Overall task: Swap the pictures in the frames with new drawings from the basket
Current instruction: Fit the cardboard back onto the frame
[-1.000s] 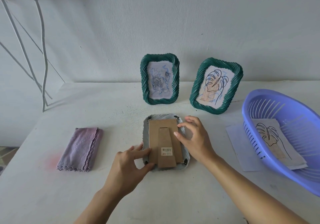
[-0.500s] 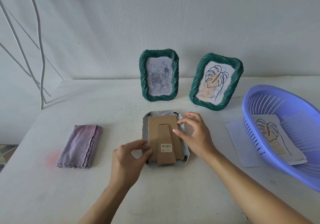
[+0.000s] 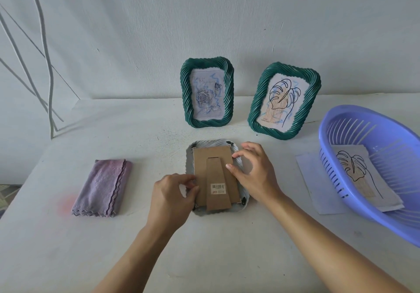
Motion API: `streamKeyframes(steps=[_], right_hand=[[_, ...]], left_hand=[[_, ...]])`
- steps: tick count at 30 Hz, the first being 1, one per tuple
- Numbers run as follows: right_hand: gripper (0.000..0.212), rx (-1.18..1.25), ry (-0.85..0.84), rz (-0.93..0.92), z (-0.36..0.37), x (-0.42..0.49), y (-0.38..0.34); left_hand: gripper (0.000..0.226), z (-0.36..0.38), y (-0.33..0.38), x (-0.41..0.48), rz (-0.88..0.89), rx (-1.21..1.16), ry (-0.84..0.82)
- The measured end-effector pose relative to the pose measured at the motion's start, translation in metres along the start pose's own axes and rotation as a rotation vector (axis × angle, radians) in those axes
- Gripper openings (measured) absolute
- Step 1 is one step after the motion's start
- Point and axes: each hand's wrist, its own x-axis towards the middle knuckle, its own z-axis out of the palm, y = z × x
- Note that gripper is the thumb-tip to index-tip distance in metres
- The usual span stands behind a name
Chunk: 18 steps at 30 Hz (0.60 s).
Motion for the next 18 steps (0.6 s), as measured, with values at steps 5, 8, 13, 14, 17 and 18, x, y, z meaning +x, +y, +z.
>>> streamKeyframes(steps=[5,8,13,14,17,18], right_hand=[[0.026,-0.014,0.005,-0.008,0.0011,-0.0005,0.0013],[0.031,-0.009,-0.007,-0.001,0.0003,0.0003,0.0010],[0.033,0.007,-0.023,0.012,-0.0005,0.0025,-0.0010],[0.033,0.009,-0.025,0.015,-0.0008,0.0031,-0.0017],[0.032,0.016,-0.027,0.025,-0.0017,0.0043,-0.0033],[0.032,0.014,-0.031,0.026,-0.0021,0.0040,-0.0040]], left_hand=[[0.020,-0.0006,0.0003,0.0012,0.040,0.035,0.013],[0.018,-0.0022,0.0014,0.0034,0.041,0.047,0.002],[0.017,-0.0037,0.0003,0.0069,0.023,0.073,-0.016],[0.017,-0.0041,0.0004,0.0073,0.020,0.074,-0.021],[0.016,-0.0054,0.0007,0.0081,0.015,0.070,-0.035],[0.016,-0.0057,0.0006,0.0085,0.013,0.064,-0.037]])
